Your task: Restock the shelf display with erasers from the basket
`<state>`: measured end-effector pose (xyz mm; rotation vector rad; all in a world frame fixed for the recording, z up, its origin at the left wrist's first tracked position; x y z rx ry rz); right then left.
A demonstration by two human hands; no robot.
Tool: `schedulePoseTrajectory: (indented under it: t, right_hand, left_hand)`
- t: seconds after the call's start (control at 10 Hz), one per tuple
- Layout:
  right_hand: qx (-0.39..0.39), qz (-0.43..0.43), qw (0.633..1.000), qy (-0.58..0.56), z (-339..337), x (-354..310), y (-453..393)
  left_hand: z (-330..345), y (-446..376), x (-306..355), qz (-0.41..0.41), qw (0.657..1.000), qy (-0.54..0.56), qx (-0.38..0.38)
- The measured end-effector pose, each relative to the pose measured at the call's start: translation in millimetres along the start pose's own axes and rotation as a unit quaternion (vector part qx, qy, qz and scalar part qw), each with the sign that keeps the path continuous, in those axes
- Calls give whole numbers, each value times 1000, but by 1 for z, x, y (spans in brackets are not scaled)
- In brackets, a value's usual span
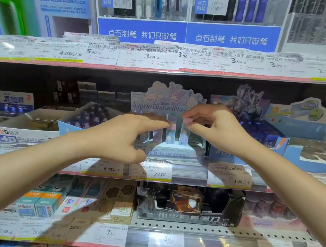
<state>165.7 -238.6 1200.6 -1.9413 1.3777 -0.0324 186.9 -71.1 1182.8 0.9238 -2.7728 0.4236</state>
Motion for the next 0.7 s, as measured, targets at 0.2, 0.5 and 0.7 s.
schedulePoseTrajectory:
  t: [0.2, 0.5, 0.7]
  right_hand:
    - [-33, 27, 999, -1, -3, -2, 1]
    - [-83, -10, 995, 56, 1, -3, -2]
    - [-45, 19, 998, 41, -3, -4, 2]
  left_hand:
    - [0, 0, 0, 6, 1000, 3, -1]
    - [1, 0, 1, 12, 1000, -3, -2]
    - [-7, -2, 6, 11, 999, 41, 34]
Point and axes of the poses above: each hand's wrist, its own y-axis away from the middle knuckle, its own z-axis out of the palm, x = y × z, the point moved 6 cm from there along -y, towards the middle knuckle, and after that the axes turned 11 degrees about y, right-handed, at the moved point
